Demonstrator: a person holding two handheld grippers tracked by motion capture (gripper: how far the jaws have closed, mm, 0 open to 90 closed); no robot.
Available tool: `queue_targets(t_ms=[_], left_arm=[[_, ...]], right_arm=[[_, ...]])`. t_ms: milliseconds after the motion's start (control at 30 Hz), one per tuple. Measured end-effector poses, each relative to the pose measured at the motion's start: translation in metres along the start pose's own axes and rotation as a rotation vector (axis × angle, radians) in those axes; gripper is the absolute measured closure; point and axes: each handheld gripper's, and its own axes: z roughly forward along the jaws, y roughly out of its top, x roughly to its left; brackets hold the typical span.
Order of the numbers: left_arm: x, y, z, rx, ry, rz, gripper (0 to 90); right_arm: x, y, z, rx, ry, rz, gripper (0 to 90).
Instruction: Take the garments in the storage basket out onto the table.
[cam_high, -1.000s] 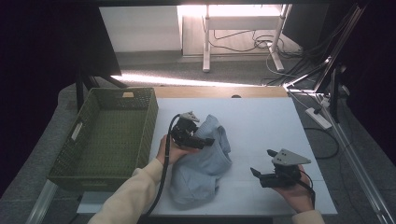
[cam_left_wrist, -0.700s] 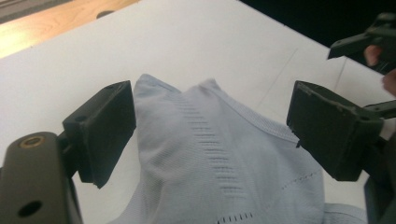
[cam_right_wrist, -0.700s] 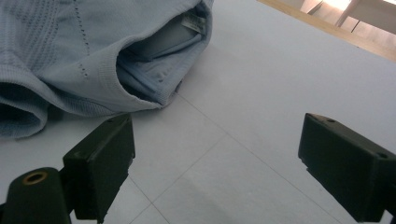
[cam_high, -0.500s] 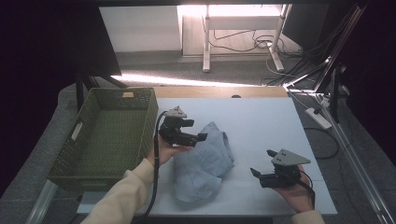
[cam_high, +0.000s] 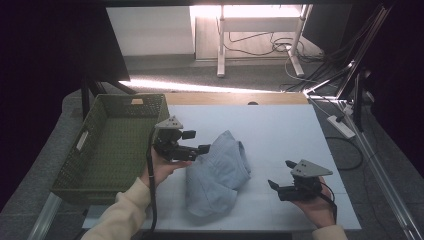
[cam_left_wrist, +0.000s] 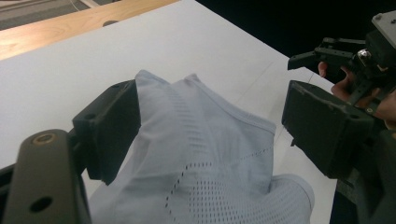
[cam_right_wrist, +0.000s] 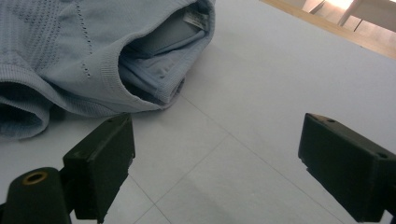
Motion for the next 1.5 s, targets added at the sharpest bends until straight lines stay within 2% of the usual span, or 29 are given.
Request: queue_targets(t_ms=[167,300,400,467,733,833,933,1133,1233,1500], left_arm=[[0.001,-0.010,-0.009,0.012,0.003,-0.001,20.0],[0.005,-0.018,-0.019,-0.011,0.007,-0.013,20.4],[0.007,-0.022,-0.025,-0.033,0.029,-0.022,21.3],[0.007,-0.025,-0.030,-0.039,0.081,-0.010,21.9],[0.011,-0.036,-0.048,-0.084,0.101,-0.024,22.0],[0.011,-0.040,-0.053,-0.080,0.103,-0.025,22.1],[0.013,-0.048,-0.058,-0.091,0.085,-0.033,21.7],[0.014,-0.052,-0.060,-0.091,0.083,-0.040,21.8],[0.010,-0.051,-0.065,-0.094,0.092,-0.016,21.7],[0.008,-0.052,-0.064,-0.083,0.084,-0.016,21.5]], right_arm=[[0.000,0.000,0.001,0.002,0.000,-0.003,11.4],[0.001,0.000,0.000,0.004,0.001,-0.002,11.4],[0.000,0.000,0.001,-0.001,0.011,0.005,11.4],[0.000,0.000,0.001,0.000,0.014,0.013,11.4],[-0.001,0.000,0.002,-0.002,0.028,0.023,11.4],[0.000,-0.001,0.002,0.004,0.025,0.020,11.4],[0.000,-0.001,0.001,0.006,0.024,0.020,11.4],[0.000,-0.001,0.000,0.003,0.019,0.019,11.4],[0.001,-0.001,0.000,0.008,0.022,0.014,11.4],[0.000,-0.001,0.000,0.004,0.028,0.015,11.4]])
